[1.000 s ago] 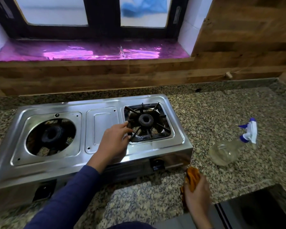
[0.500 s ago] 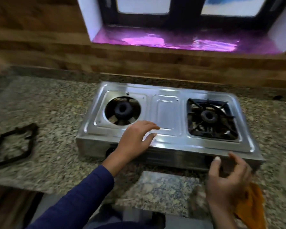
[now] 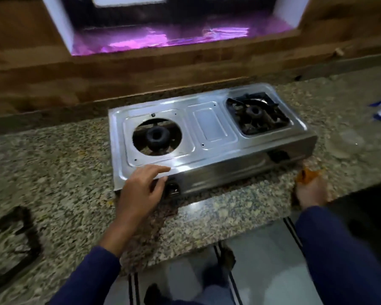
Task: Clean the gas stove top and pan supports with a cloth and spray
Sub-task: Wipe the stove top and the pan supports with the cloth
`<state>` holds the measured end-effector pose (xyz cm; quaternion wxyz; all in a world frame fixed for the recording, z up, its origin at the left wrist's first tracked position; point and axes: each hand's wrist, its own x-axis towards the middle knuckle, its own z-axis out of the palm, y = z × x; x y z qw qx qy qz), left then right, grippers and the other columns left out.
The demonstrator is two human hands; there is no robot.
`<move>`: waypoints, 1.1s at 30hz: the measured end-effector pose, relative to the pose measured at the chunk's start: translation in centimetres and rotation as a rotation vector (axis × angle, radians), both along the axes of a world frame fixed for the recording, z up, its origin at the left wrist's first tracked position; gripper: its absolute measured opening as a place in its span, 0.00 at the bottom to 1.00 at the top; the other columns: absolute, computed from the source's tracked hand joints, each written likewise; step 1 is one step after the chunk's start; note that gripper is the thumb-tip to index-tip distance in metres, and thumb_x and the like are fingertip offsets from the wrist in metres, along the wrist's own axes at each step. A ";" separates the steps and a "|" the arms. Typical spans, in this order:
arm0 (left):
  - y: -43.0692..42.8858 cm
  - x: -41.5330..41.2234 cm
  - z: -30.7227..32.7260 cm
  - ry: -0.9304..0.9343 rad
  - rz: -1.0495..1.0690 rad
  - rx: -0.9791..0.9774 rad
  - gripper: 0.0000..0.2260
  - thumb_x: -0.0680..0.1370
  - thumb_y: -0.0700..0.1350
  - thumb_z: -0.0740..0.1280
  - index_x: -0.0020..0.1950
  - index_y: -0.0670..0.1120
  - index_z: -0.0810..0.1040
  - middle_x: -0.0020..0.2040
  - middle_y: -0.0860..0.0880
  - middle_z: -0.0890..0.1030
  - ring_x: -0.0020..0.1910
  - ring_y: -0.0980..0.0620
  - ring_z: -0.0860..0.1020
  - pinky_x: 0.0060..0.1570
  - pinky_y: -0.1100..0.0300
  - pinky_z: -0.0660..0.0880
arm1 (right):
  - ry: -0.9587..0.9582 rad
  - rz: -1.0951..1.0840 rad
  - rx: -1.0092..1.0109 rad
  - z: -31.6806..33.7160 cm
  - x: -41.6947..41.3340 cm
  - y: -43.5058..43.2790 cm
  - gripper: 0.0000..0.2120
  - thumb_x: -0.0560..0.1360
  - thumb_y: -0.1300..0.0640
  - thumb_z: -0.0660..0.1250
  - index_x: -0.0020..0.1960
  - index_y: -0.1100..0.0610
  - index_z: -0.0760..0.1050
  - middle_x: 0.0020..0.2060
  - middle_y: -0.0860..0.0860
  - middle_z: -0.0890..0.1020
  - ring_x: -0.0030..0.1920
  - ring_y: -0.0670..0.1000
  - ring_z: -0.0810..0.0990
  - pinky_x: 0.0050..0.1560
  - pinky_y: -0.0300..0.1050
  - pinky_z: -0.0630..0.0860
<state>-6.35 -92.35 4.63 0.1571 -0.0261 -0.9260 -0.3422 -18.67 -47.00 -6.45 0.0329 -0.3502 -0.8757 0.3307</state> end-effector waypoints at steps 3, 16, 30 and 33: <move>-0.1 0.2 -0.2 -0.013 -0.088 -0.003 0.10 0.77 0.42 0.69 0.57 0.50 0.81 0.52 0.56 0.81 0.54 0.58 0.77 0.53 0.67 0.71 | 0.116 -0.020 -0.129 1.0 3.5 -6.5 0.12 0.78 0.53 0.66 0.59 0.57 0.73 0.53 0.60 0.79 0.52 0.62 0.80 0.51 0.53 0.76; -7.7 6.2 -0.6 0.020 -0.027 0.048 0.10 0.77 0.42 0.69 0.57 0.51 0.81 0.51 0.57 0.81 0.52 0.59 0.78 0.52 0.69 0.71 | 0.512 0.314 -0.703 8.2 18.4 -34.7 0.16 0.80 0.60 0.63 0.65 0.47 0.71 0.51 0.45 0.80 0.46 0.42 0.81 0.45 0.39 0.80; -28.9 24.9 -7.4 -0.258 1.091 0.203 0.12 0.78 0.49 0.68 0.60 0.49 0.78 0.56 0.48 0.77 0.55 0.45 0.77 0.48 0.55 0.74 | 0.153 1.231 -0.802 4.0 21.1 -58.1 0.19 0.75 0.54 0.63 0.66 0.45 0.72 0.61 0.49 0.78 0.57 0.53 0.81 0.51 0.59 0.82; -31.4 25.7 -9.2 -0.538 1.201 0.433 0.24 0.78 0.56 0.66 0.70 0.44 0.70 0.65 0.42 0.75 0.62 0.41 0.74 0.57 0.52 0.72 | 0.038 1.192 -0.837 2.6 21.2 -59.0 0.17 0.77 0.56 0.62 0.65 0.45 0.72 0.59 0.51 0.78 0.53 0.55 0.83 0.47 0.53 0.83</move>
